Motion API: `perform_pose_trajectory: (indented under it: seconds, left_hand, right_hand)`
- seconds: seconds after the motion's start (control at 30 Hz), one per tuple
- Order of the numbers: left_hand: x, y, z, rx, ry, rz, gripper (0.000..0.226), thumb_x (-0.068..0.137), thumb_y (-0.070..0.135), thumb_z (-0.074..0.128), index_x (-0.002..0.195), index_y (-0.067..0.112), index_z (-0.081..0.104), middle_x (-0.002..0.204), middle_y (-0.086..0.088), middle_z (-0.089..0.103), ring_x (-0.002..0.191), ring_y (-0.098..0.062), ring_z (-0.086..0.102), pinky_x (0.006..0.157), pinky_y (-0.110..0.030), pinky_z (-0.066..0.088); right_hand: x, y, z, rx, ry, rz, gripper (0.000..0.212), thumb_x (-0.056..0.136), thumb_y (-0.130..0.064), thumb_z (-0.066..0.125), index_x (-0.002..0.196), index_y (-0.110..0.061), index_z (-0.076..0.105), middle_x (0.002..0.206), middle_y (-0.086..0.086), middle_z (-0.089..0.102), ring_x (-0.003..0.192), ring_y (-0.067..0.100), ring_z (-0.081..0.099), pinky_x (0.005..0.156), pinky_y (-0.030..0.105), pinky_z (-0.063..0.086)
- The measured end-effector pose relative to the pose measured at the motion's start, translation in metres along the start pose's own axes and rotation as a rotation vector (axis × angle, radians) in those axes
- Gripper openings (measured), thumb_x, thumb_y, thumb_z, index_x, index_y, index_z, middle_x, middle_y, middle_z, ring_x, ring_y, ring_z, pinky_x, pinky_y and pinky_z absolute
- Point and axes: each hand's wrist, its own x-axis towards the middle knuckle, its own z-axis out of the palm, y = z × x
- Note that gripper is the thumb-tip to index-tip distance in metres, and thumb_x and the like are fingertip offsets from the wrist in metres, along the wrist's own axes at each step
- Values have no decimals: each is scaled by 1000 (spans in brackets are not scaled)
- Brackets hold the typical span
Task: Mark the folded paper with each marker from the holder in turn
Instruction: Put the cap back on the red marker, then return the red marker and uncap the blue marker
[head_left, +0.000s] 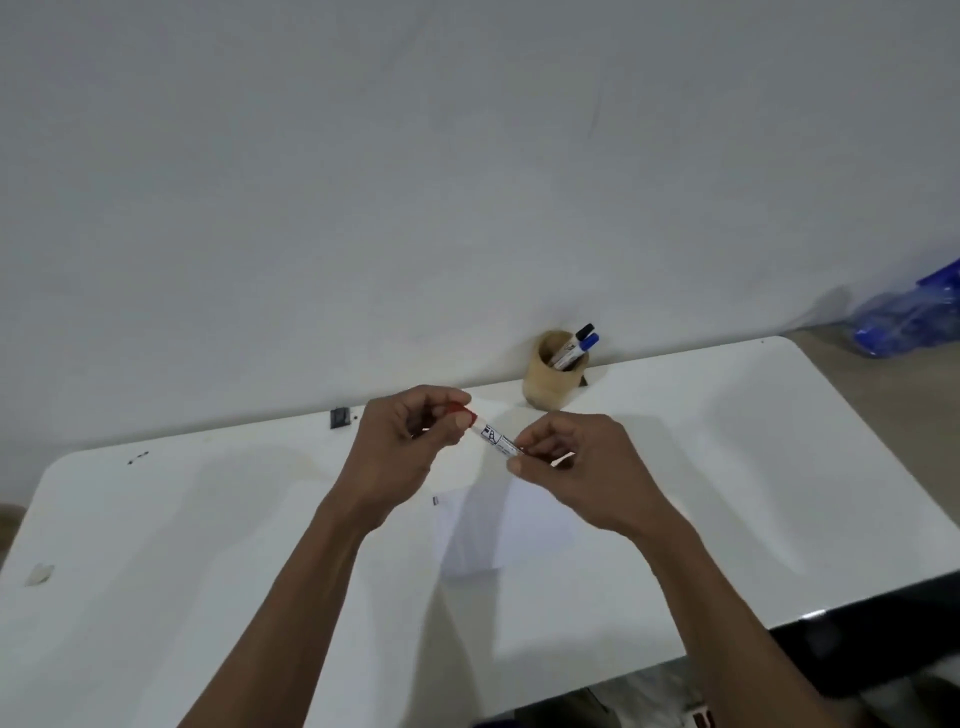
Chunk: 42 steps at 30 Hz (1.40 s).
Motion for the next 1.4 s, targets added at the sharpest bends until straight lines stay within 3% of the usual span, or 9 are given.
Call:
perform_pose_trajectory:
  seconds: [0.13,0.23,0.33,0.43,0.57,0.7,0.87,1.23,1.4]
  left_hand:
    - [32,10,33,206,-42,68,16,87,8,74,101,16,77,80,1,72,74,-7,64,77,-30,58]
    - [50,12,58,286,-39,104,19,87,11,75,106,16,76,83,0,75,76,-5,66,75,-28,59]
    - [64,6,77,273,21,64,28,85,18,78,112,18,72,87,0,75,78,0,66,73,-20,57]
    - [78,-10,89,304,104,-4,36,83,24,80,117,20,70,93,4,73,78,3,65,73,-22,57]
    - [97,-35,106,406,176,-63,54,79,30,83,128,20,61,110,3,70,92,-7,67,77,-19,52]
    - [117,-57,127,485,187,-110,80,75,37,86,142,20,46,134,-2,60,110,-14,60,93,-36,55]
    - [128,-69,145,449,192,-159,97,70,42,88,149,22,36,150,-1,49,131,-20,53,106,-46,51]
    - [130,-80,151,366,235,-10,71,74,35,87,134,25,49,130,13,63,119,-10,61,95,-44,57]
    - [130,-80,152,326,237,33,66,76,31,86,131,26,52,127,12,65,117,-7,62,92,-36,59]
  right_hand:
    - [15,14,-8,-38,14,-10,23,84,-18,81,103,-26,71,87,-12,71,64,7,66,56,34,61]
    - [25,23,-18,-63,-12,-61,42,91,-12,72,122,-36,58,92,-8,67,68,15,68,56,42,62]
    - [38,28,-34,-43,66,-121,60,94,-8,67,131,-50,43,95,-5,67,71,15,70,57,29,61]
    - [56,31,-54,61,279,-152,69,96,-7,65,141,-48,33,98,-13,68,72,2,72,56,11,53]
    - [89,37,-75,134,444,-172,83,89,1,72,150,-39,31,104,-10,68,78,3,75,66,10,53]
    - [122,38,-79,162,532,-239,72,90,-3,72,146,-28,36,103,0,69,79,6,76,74,13,56]
    - [150,49,-68,112,567,-245,55,93,-13,72,137,-27,42,92,-22,67,91,1,71,82,28,61]
    - [164,80,-46,92,489,-168,29,94,-13,69,118,-23,55,95,-15,69,84,-9,67,73,8,52]
    - [166,87,-40,21,480,-120,21,94,-14,70,113,-16,61,95,-4,73,80,6,65,70,3,47]
